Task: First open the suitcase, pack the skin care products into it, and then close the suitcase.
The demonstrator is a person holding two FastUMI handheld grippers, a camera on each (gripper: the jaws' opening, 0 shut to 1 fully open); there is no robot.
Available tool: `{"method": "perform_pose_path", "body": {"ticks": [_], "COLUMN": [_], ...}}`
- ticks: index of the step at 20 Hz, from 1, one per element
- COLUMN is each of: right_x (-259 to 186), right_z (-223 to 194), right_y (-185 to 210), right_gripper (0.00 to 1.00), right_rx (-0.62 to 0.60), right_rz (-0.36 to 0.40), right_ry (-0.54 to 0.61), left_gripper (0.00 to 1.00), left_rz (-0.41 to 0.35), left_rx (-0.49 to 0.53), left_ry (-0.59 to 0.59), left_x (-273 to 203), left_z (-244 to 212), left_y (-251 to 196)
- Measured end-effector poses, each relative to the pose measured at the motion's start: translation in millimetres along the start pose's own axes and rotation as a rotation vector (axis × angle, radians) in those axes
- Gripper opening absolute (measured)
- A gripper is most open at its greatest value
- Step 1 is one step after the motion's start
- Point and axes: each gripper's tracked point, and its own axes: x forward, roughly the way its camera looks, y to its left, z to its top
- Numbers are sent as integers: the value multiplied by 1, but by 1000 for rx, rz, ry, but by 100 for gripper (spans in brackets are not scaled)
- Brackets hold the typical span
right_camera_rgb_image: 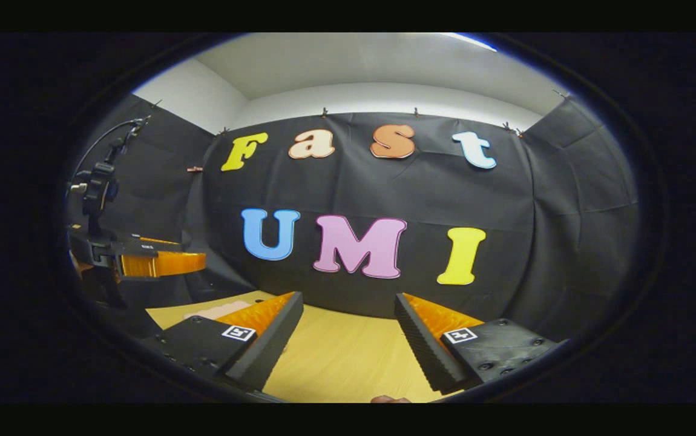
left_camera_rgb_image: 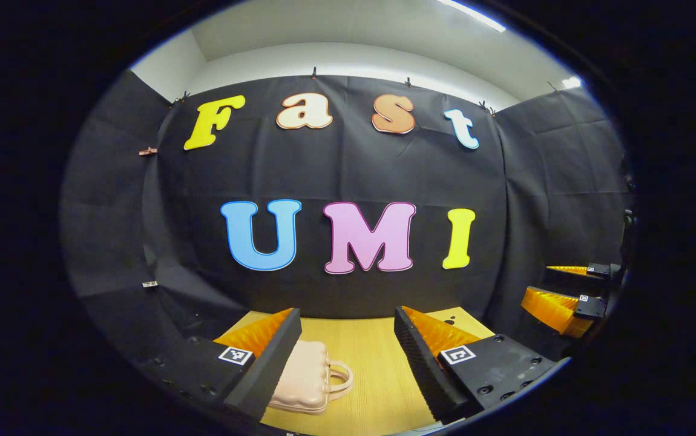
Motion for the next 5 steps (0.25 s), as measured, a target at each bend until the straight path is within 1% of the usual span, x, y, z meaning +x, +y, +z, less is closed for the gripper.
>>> {"method": "perform_pose_path", "body": {"ticks": [2, 4, 5], "right_x": [-2, -4, -5], "right_z": [-1, -2, -1], "right_y": [1, -3, -3], "right_gripper": [98, 96, 96], "right_rx": [-15, -23, -19], "right_rz": [-7, -19, -23], "right_ry": [7, 10, 6], "left_gripper": [97, 97, 97], "left_rz": [-28, -50, -69], "left_rx": [2, 6, -13], "left_ry": [-18, -11, -7], "left_x": [6, 11, 12], "left_z": [4, 1, -2], "left_y": [-6, -13, -14]}}
